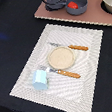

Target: Interact with the objects in diverse but meaningful ways.

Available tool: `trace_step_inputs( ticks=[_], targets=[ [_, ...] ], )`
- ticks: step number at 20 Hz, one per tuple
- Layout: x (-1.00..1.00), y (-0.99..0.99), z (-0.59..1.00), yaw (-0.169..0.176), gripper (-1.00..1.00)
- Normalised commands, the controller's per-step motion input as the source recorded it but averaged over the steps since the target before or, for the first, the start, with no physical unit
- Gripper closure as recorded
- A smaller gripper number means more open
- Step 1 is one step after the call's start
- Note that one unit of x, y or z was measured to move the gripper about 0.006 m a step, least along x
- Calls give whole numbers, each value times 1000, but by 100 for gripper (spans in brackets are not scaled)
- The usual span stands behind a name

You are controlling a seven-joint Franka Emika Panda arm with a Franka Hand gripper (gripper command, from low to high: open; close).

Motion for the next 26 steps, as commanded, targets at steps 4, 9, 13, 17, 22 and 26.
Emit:
trace_step_inputs(
  ticks=[4,9,13,17,22,26],
  targets=[
    [39,2,-24,6,100],
    [0,58,-159,17,100],
    [0,55,-269,29,100],
    [0,48,-241,25,100],
    [0,15,-188,21,100],
    [20,109,117,18,-100]
  ],
)
